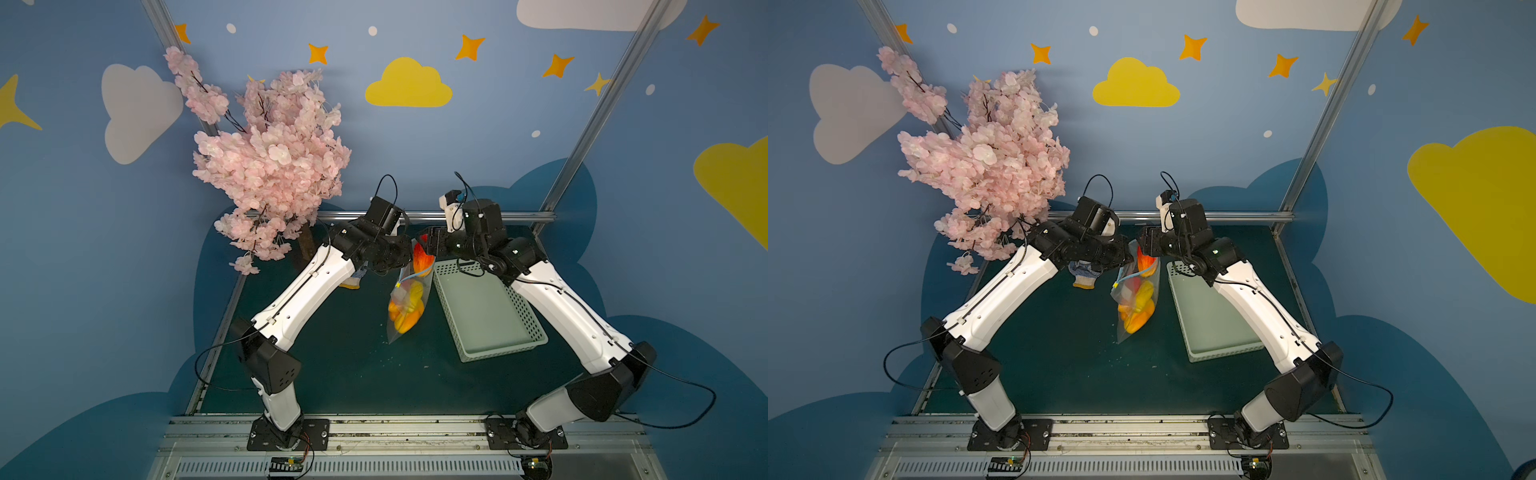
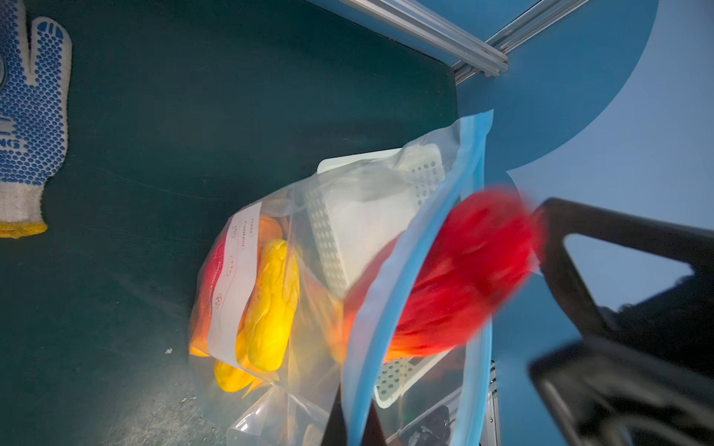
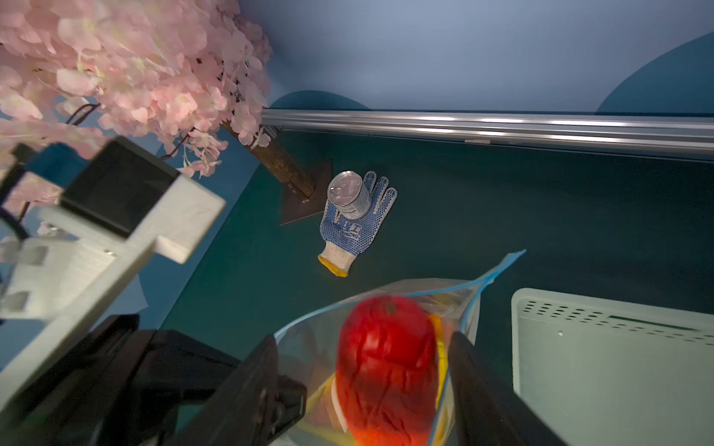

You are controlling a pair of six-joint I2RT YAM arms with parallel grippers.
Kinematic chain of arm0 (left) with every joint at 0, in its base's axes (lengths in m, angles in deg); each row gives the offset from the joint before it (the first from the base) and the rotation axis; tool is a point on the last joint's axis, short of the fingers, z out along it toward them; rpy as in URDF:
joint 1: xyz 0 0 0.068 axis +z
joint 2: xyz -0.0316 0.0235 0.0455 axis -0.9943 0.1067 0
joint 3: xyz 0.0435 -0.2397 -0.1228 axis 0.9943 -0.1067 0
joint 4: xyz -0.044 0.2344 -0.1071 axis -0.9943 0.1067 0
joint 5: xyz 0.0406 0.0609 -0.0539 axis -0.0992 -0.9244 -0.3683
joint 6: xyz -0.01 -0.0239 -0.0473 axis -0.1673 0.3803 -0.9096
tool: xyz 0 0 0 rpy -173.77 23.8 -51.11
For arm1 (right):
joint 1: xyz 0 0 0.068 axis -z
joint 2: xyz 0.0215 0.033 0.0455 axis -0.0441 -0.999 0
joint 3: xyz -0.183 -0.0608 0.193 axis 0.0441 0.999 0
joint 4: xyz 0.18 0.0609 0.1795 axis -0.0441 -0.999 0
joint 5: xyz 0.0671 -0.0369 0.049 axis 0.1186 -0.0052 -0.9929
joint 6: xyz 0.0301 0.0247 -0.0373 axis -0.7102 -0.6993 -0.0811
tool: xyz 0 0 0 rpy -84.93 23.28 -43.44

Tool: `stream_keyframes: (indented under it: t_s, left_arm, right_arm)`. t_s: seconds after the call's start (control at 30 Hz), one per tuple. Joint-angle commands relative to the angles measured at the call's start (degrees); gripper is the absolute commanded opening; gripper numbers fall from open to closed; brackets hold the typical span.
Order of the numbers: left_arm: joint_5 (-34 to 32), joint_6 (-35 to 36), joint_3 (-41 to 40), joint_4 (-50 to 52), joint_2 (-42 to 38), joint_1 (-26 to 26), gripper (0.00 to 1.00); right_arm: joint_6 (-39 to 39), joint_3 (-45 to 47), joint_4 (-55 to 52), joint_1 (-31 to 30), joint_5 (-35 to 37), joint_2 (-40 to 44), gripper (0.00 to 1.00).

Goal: Place the mango in a zip-top bag and seal the zipper
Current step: Place the mango in the zipper food storage bag, then zip the zipper on the zipper food storage bag.

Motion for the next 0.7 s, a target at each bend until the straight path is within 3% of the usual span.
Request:
stream_keyframes:
  t_s: [0.0,0.17,0.3,0.4,0.57,0.67]
  left_arm:
    - [0.01,0.49,1.42,-0.46,-0.99,0.16,0.03]
    - [-0.30,0.40,1.27,-0.63,-1.24,0.04,0.03]
    - [-0.26,0.05,0.98,-1.37,-1.20,-0.06,0.03]
    - [-0.21,-0.43,0.32,-2.20,-1.43,-0.36,0.03]
    - [0.51,-1.06,-1.30,-3.28,-1.87,-0.83,0.03]
    - [1.36,-1.27,-1.83,-3.98,-1.82,-1.20,0.03]
  right_arm:
    - [-0.67,-4.27,-6.06,-0.07,2.59,3.15,0.74]
    - [-7.94,-7.53,-17.97,0.43,4.41,2.86,0.70]
    - [-14.38,-7.26,-26.15,1.23,0.71,2.66,0.68]
    - [-18.55,-3.73,-26.02,1.45,-3.12,2.95,0.70]
    - [-24.08,-5.97,-25.00,1.69,-4.75,-0.62,0.73]
    - [-25.54,-7.07,-24.26,1.75,-5.41,-2.61,0.66]
